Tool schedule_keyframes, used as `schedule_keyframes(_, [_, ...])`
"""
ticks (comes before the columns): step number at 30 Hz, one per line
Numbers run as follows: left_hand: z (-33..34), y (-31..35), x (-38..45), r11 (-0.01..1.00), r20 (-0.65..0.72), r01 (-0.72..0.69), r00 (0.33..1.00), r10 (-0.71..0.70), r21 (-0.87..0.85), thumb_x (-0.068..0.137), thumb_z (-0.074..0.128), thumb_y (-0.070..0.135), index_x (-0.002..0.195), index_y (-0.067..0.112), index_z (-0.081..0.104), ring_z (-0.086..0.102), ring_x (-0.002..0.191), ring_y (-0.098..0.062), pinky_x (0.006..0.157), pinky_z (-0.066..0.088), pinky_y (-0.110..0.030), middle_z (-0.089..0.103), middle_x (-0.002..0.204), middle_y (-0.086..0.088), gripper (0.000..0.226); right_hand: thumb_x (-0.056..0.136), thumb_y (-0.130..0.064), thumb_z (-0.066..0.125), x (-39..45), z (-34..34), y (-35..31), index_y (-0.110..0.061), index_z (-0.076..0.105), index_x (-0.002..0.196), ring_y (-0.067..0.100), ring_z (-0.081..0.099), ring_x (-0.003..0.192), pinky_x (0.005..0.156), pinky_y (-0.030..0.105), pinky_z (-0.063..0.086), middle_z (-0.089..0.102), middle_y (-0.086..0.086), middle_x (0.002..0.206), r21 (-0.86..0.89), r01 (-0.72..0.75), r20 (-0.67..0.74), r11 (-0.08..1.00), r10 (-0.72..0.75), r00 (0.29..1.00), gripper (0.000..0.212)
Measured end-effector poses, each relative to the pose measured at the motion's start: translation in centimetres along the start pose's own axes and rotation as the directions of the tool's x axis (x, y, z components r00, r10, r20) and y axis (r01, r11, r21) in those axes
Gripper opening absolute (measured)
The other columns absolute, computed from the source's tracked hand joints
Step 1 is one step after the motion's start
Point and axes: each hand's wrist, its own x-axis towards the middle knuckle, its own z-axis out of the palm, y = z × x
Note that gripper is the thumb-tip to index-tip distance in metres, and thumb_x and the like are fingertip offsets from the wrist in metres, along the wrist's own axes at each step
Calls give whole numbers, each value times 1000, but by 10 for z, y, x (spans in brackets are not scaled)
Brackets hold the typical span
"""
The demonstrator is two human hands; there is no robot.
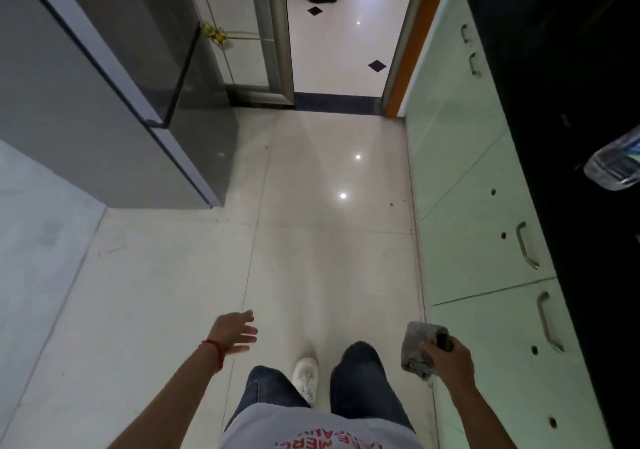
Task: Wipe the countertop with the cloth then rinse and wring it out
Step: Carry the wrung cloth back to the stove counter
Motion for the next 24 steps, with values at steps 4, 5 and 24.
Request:
schedule_keyframes(4, [24, 97, 37, 997, 56, -71, 996, 70, 18, 91, 53, 24, 79, 9, 59, 59, 69, -24, 64, 47, -31, 62, 76, -12, 20, 77, -12, 70, 49, -3, -38, 7, 62, 100, 31, 54, 79, 71, 34, 39, 61, 19, 88, -14, -65, -16, 998, 65, 998, 31])
schedule_keyframes(5, [29, 119, 47, 996, 56, -84, 995, 83, 20, 92, 52, 24, 79, 9, 58, 58, 69, -24, 65, 47, -31, 61, 76, -12, 21, 76, -11, 70, 63, -4, -49, 7, 63, 98, 31, 54, 78, 71, 33, 39, 61, 19, 85, -14, -78, -12, 997, 78, 997, 30])
schedule_keyframes(24, [60, 420, 202, 999, -16, 8, 1000, -8, 39, 93, 49, 25, 102, -1, 58, 58, 82, -31, 65, 47, -32, 62, 84, -16, 29, 75, -10, 67, 296, -8, -401, -1, 62, 94, 29, 57, 83, 73, 32, 43, 63, 16, 90, 125, 24, 39, 992, -29, 999, 21])
